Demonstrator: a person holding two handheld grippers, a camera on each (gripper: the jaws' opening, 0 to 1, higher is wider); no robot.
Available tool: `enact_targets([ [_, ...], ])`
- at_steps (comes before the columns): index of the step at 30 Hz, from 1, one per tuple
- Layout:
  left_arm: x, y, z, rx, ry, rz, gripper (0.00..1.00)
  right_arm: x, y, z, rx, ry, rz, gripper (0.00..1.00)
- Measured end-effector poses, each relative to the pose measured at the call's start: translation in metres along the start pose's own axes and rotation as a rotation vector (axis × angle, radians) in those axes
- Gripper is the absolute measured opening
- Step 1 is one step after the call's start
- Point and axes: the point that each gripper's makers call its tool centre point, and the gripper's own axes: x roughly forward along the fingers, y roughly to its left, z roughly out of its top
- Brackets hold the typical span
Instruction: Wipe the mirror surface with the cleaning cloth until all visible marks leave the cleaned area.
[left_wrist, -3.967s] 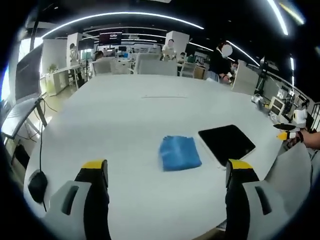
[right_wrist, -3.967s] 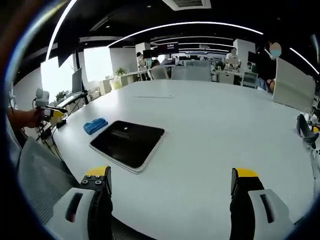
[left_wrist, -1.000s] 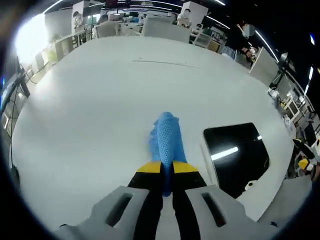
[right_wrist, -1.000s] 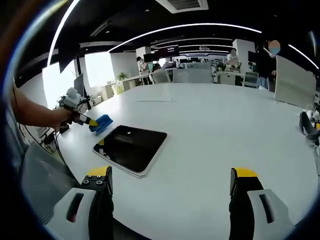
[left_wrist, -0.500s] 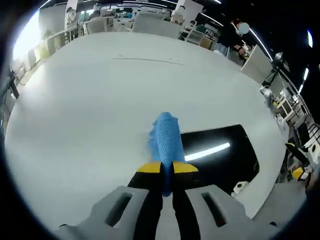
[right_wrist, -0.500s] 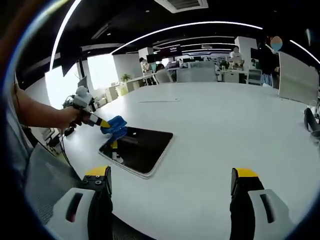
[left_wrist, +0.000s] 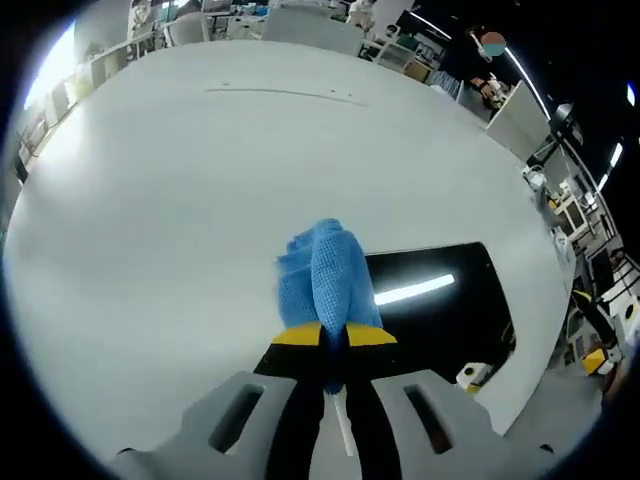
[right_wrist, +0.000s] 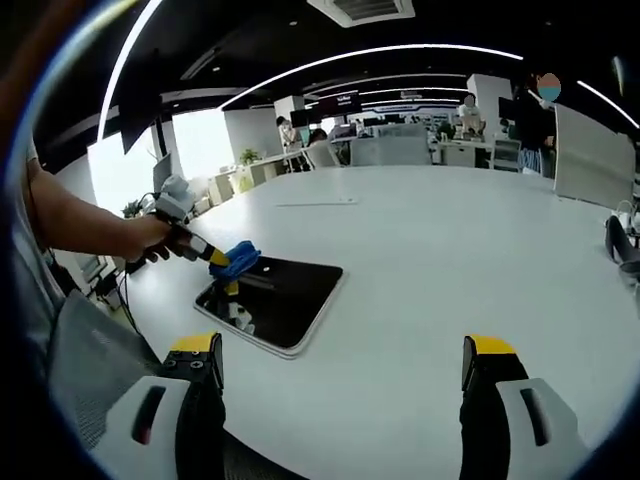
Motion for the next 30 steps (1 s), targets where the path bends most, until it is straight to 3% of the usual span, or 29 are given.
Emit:
enact_targets([
  [7,-0.003,-0.004,0.003,-0.05,0.001,-0.016,0.03,0.0,-0.001,0.001,-0.004,-0.003,-0.005,0.98],
  [9,-0.007,-0.009,0.02,-0.026,-0.083,-0.019,0.03,0.0,-0.001,0.0,-0.002,-0.003,-0.003,0.98],
  [13,0.002,-0.015,0.01,0.0,-0.001,0.004,0.03,0.0,-0.001,0.0,-0.001,-0.002,-0.005,0.98],
  [17,0.008,-0.017,0.002,-0.029,0.029,0.0,0.03,0.0,-0.002,0.0,-0.003,-0.002,-0.007,0.98],
  [24,0.006,-0.02,0.003,-0.111,0.047,-0.021,0.04,0.0,-0.001,0.0,-0.004,-0.002,-0.008,0.98],
  [30,0.009,-0.022,0.004,-0.117,0.04,-0.015,0.04,0.0,-0.002,0.0,-0.002,-0.004,-0.007,0.98],
])
